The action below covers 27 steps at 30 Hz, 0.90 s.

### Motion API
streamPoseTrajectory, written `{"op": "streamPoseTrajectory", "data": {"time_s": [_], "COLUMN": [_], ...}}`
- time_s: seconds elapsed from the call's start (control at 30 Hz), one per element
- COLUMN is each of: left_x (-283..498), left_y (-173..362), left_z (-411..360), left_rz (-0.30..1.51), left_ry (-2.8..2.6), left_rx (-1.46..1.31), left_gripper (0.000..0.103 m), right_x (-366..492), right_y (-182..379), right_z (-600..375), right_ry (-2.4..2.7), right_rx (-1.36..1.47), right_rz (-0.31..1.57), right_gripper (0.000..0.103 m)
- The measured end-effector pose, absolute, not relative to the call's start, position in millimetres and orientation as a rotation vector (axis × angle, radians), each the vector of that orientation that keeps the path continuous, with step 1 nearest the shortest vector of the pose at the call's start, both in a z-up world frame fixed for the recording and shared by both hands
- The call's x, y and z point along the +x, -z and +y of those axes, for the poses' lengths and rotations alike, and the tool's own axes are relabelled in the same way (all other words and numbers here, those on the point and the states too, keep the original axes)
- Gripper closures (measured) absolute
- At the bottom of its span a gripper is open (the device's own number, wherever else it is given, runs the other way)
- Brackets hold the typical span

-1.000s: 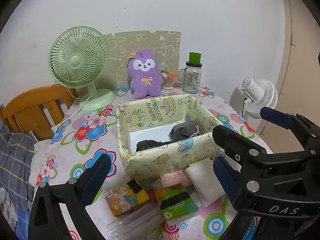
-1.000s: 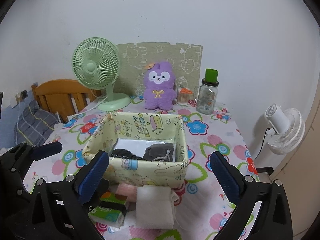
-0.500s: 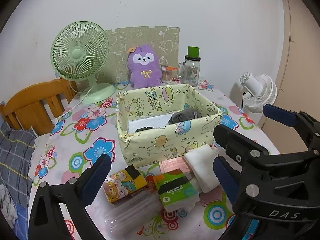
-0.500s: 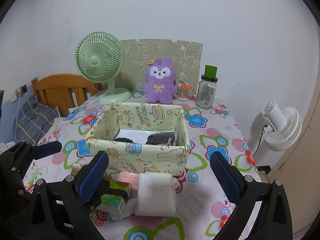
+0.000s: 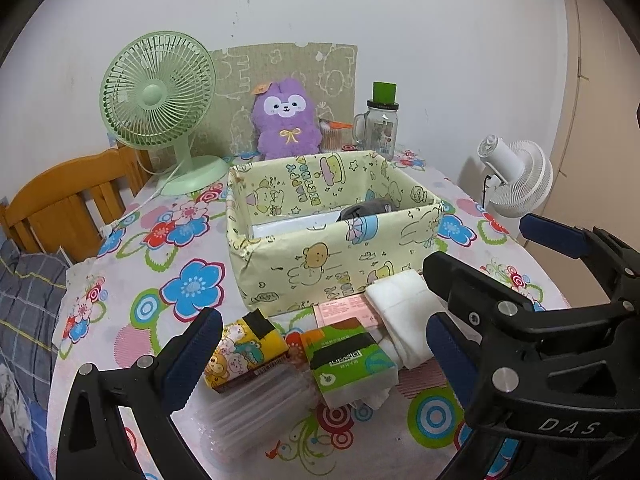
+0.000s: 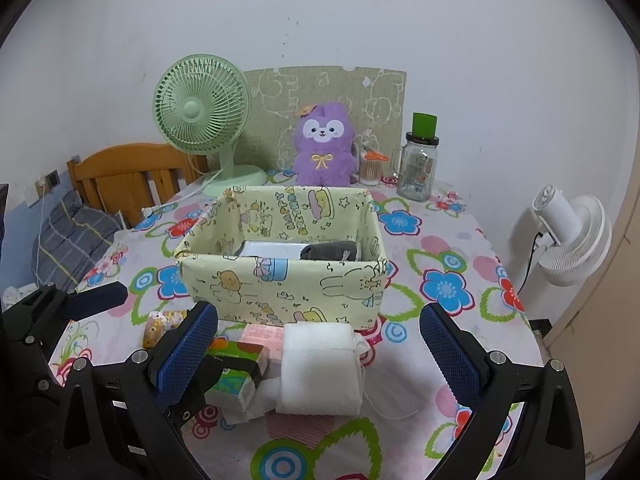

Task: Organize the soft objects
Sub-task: 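Withdraw both open tools from the yellow box, then grasp the white tissue pack with the right tool while the left tool grasps the green tissue pack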

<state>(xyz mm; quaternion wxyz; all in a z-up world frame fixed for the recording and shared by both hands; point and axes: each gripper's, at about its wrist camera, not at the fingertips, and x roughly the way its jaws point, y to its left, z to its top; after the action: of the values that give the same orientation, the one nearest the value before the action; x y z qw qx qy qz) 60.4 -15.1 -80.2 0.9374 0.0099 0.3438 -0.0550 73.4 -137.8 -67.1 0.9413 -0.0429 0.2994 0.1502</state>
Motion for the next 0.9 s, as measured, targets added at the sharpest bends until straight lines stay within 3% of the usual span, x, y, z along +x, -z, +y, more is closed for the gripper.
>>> {"op": "streamPoseTrajectory", "data": {"time_s": [0.9], "left_x": [83.1], "left_y": [133.7], "left_z": [-6.9], "left_rz": [0.843], "left_ry": [0.113], "left_rx": [-0.045], "left_gripper": [0.000], "right_x": [98.7], "right_y": [119.9], "right_z": [-133.6], "right_ry": [-0.293], "right_rx": [-0.106], "right_rz": [0.751], "right_gripper": [0.001]}}
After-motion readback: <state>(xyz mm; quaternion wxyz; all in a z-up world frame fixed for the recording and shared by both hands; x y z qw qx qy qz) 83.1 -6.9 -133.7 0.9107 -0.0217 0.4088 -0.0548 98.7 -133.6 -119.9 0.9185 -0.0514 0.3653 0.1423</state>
